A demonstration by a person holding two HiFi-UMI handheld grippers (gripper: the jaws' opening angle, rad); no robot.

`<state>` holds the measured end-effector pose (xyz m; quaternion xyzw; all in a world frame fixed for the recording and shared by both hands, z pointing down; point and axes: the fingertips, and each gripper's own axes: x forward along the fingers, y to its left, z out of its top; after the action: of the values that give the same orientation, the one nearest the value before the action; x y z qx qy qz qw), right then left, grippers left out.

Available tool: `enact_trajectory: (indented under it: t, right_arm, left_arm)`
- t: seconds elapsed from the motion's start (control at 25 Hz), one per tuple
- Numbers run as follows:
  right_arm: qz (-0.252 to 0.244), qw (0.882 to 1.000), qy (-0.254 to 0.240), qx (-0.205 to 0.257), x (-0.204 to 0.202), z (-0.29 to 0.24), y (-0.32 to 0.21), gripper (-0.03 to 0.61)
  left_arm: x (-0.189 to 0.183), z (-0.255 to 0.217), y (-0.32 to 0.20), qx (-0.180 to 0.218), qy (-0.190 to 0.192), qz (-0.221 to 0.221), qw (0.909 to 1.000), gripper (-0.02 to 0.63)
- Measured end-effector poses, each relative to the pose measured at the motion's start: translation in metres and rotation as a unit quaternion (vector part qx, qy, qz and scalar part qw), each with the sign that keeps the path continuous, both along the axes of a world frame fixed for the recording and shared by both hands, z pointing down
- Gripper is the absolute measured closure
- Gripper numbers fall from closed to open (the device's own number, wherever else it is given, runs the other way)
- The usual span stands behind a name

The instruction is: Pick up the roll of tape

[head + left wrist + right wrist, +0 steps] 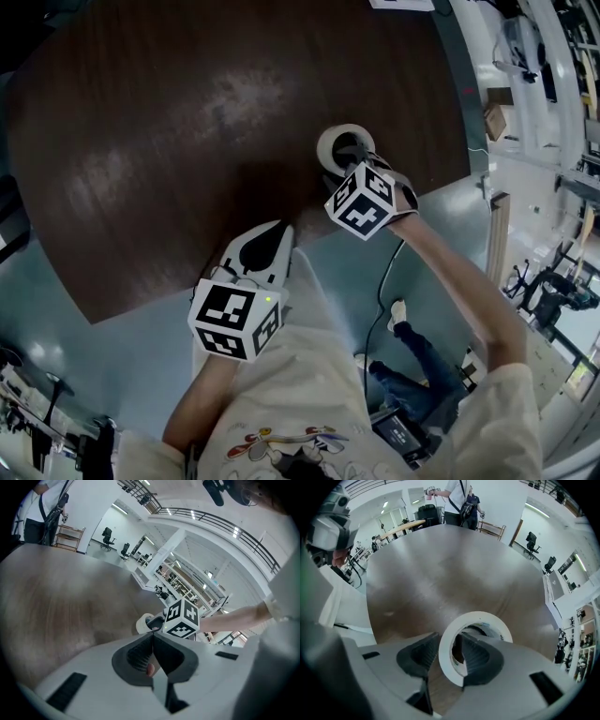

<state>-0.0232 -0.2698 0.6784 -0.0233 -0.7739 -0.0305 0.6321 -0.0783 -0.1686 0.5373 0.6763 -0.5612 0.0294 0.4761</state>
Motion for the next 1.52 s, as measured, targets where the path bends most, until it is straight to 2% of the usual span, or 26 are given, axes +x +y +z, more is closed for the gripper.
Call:
enact_trajectory:
  t: [0.32,0.56,0.92,1.04,1.2,1.52]
  right_arm:
    - [-0.023,1.000,0.019,0.002,0.000,0.010,0.002,0.446]
    - [-0.014,0.999,0.037,-0.018,-0.001,0.021,-0.002,0.457]
    - [-0.019,0.999,0.032,-0.007,0.003,0.016,0.003,0.473]
    - [-0.012,1.000,0.020,-0.002,0.004,0.016,0.002,0.476]
    - [0.022,1.000,-0.016,0.001,0.002,0.009,0.002,0.480]
    - [0.080,0.993,-0.085,0.017,-0.012,-0.011,0.015,0.482]
  left_arm:
    - [0.000,0.005,0.002,-0.002,0.003,0.000,1.0000,0.607]
    - [-0.005,0.013,-0.003,-0.004,0.004,-0.002,1.0000,0.607]
    - [-0.006,0.005,0.006,0.001,0.000,-0.004,1.0000,0.607]
    - [-0.004,0.006,0.007,0.001,-0.001,-0.004,1.0000,0.607]
    - [-0.002,0.005,0.007,0.004,-0.002,-0.004,1.0000,0.607]
    - [0.001,-0.003,0.021,0.010,-0.004,0.004,0.9999,0.607]
